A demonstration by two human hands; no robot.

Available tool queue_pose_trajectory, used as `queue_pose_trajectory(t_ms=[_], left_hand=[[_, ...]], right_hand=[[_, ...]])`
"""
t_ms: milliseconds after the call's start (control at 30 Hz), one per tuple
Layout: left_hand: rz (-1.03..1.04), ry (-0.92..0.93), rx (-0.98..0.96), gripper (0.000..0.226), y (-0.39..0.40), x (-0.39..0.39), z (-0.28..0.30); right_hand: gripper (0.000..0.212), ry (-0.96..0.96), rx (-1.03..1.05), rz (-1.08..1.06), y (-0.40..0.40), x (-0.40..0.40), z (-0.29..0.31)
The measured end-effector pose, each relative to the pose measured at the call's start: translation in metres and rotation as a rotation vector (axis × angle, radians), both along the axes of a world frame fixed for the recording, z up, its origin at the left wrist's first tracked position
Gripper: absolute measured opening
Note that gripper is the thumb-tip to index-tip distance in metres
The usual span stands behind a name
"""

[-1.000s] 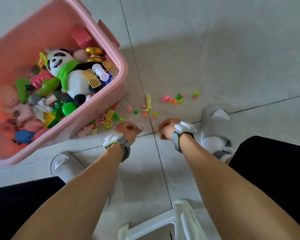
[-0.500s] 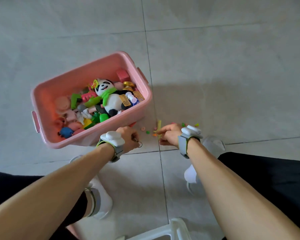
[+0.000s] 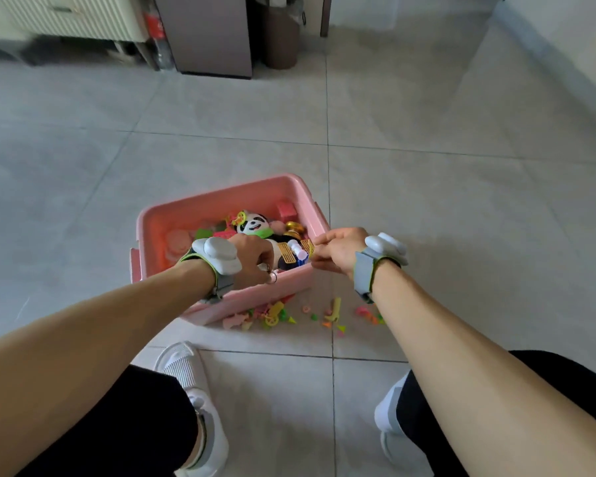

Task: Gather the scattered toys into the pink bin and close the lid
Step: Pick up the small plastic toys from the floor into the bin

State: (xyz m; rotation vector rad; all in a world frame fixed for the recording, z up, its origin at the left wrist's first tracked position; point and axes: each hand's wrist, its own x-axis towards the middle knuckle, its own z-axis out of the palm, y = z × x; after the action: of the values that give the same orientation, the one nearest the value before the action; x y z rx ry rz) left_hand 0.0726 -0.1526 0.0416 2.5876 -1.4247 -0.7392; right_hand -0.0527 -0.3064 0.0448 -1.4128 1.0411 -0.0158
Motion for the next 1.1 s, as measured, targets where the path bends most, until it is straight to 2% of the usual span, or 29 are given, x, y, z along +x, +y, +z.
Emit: queue_pose_trajectory(t_ms=[133,267,333,400,467,567,633,733,900,1033,1100], left_hand=[[0.167,0.007,-0.073,0.010,0.003,0.028,-0.011],[0.238,0.068,-0.006,0.014,-0.010,0.056,-0.022],[0.284,0.106,0.009,0.014,-0.022,0.066,-0.022],[0.398,0.203,-0.022,0.012,-0.035,0.075,-0.027],[0.567,0.327,-0.097,0.020,-0.049,0.082,-0.030],[0.850,0.492,-0.304,0.030,-0.064,0.090,-0.030],[0.959,0.508,-0.358,0.034,-0.069,0.097,-0.031],[0.964,0.383,-0.271,0.039,-0.064,0.109,-0.044],[0.790,0.447,-0.142,0.013,-0.067,0.090,-0.036],[0.581,0.373,-0.039,0.018,-0.064,0.071,-0.029],[0.508,0.336,0.011,0.019,-0.062,0.060,-0.030]], right_hand=[[0.028,0.035,-0.028,0.020,-0.015,0.020,0.008],[0.025,0.161,-0.071,0.203,-0.037,0.048,0.001],[0.026,0.179,-0.082,0.228,-0.042,0.061,-0.002],[0.027,0.138,-0.076,0.179,-0.044,0.075,-0.007],[0.028,0.045,-0.040,0.078,-0.043,0.089,-0.009],[0.026,-0.120,0.002,-0.008,-0.041,0.110,-0.011],[0.031,-0.194,0.039,-0.017,-0.043,0.120,-0.014],[0.046,-0.156,0.029,0.038,-0.043,0.124,-0.019],[0.024,0.034,-0.068,0.160,-0.045,0.113,-0.024],[0.029,0.125,-0.204,0.287,-0.040,0.099,-0.019],[0.025,0.159,-0.203,0.367,-0.037,0.093,-0.008]])
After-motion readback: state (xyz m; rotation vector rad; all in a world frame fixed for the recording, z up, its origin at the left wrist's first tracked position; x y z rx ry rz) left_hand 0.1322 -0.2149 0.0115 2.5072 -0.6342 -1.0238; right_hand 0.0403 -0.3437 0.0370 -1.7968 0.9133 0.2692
